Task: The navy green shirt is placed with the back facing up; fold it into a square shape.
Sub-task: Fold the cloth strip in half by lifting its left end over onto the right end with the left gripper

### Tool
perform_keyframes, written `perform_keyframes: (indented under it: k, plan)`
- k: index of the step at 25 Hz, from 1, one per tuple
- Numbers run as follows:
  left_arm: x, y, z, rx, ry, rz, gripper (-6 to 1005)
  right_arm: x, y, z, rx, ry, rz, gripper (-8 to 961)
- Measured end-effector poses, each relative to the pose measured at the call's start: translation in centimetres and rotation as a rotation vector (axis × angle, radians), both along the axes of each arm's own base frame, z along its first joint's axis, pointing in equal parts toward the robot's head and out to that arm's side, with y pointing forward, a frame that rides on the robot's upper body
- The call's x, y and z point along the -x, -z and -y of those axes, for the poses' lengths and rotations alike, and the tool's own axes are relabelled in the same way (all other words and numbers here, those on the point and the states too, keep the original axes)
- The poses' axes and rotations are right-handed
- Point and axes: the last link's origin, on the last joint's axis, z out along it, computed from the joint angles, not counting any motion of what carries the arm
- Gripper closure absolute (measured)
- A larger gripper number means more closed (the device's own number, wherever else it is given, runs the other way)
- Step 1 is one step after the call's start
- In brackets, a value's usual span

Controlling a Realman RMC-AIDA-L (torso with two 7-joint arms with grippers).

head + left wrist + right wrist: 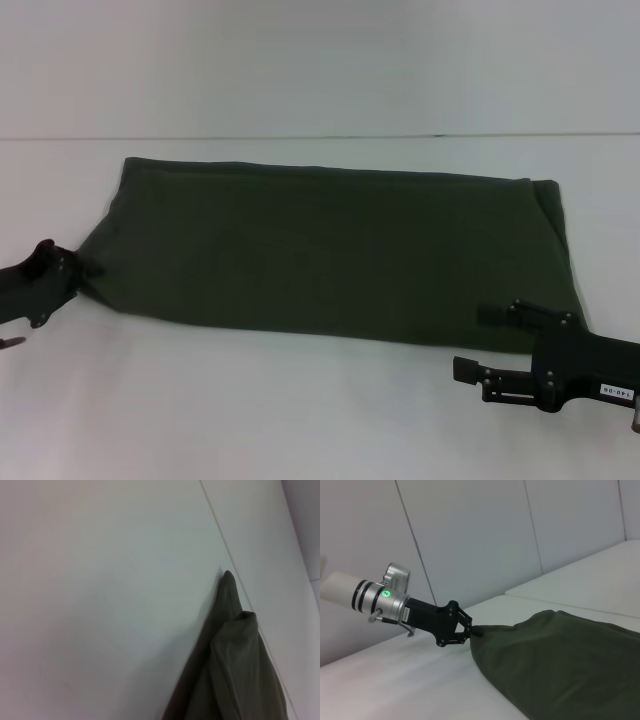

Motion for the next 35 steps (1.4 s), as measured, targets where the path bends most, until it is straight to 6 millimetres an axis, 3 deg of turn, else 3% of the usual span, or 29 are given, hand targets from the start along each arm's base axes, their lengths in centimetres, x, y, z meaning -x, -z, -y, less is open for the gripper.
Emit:
perform_keyframes:
  k: [5, 11, 13, 19, 25, 35]
  plan:
    - [0.0, 0.0, -0.1, -0.003, 0.0, -0.004, 867, 0.0, 0.0, 0.0, -0.001, -0.001, -0.002, 8]
    - [-0.8, 0.1, -0.9, -0.007, 0.038, -0.012, 995, 0.0, -0.4, -0.2, -0.028, 0.014, -0.018, 8]
    - [-1.6, 0.2, -1.3, -0.008, 0.079, -0.015, 996, -0.2, -0.6, -0.3, -0.049, 0.032, -0.029, 9]
    - [-5.7, 0.5, -3.1, -0.022, 0.273, -0.001, 995, -1.6, -2.2, -0.4, -0.151, 0.134, -0.084, 9]
    - [-12.3, 1.9, -4.3, 0.01, 0.502, 0.019, 995, -3.4, -3.6, 0.2, -0.245, 0.228, -0.11, 9]
    - [-21.4, 9.2, -5.3, 0.099, 0.749, 0.15, 996, -5.4, -4.4, 1.8, -0.304, 0.318, -0.122, 9]
